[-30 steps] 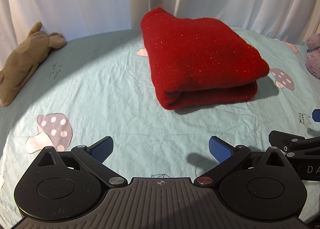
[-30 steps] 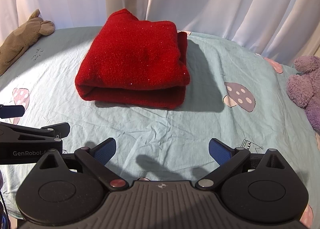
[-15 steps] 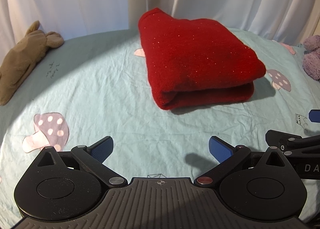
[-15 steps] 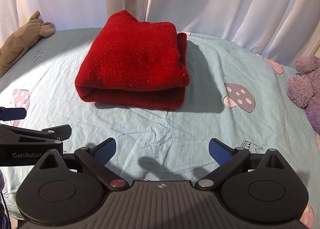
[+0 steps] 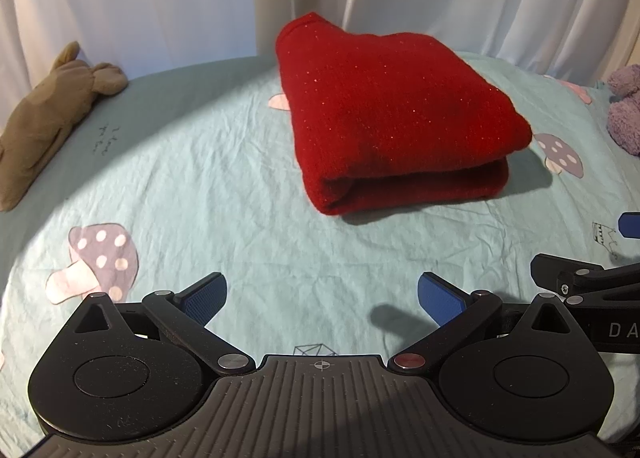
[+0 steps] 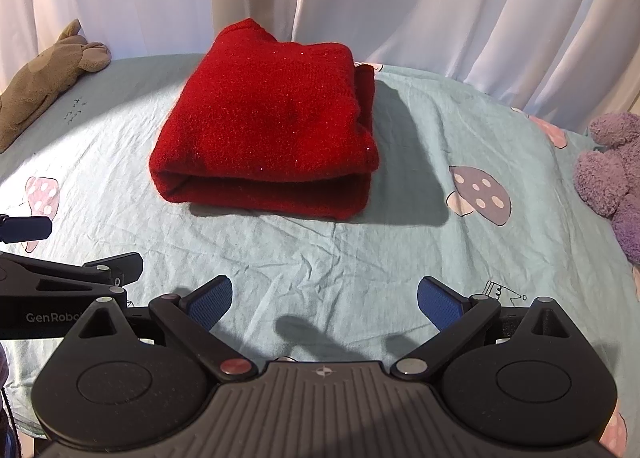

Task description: Fold small clothes

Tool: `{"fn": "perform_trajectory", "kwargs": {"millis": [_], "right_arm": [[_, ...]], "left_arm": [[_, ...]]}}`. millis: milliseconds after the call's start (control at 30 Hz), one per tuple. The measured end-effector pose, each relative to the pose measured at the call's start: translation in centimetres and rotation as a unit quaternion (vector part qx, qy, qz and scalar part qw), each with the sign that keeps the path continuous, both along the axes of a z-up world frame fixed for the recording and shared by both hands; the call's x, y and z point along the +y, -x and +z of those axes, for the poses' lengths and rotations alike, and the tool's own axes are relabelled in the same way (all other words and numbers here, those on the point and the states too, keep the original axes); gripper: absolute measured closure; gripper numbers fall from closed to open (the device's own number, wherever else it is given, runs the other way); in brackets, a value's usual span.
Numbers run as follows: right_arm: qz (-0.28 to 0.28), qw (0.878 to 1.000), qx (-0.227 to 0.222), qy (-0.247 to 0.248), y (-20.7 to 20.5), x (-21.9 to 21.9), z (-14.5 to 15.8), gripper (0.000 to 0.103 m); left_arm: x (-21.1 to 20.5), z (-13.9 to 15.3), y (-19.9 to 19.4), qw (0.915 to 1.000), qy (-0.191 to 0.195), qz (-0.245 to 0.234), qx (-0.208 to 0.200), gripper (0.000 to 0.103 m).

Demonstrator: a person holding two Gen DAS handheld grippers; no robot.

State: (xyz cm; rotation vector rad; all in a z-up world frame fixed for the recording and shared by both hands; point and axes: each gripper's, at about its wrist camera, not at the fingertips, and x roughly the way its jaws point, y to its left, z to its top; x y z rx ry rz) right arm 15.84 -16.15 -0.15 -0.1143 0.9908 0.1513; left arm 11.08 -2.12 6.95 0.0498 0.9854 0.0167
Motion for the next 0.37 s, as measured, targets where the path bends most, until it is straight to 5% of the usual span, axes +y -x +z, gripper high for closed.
{"fn": "perform_trajectory", "kwargs": {"millis": [367], "right_arm": [[0.0, 1.0, -0.001, 0.003, -0.27, -0.32, -0.17, 0.004]], "left_arm": [[-0.3, -0.31, -0.36, 1.0, -0.003, 0.002, 0.008, 0.0]]}}
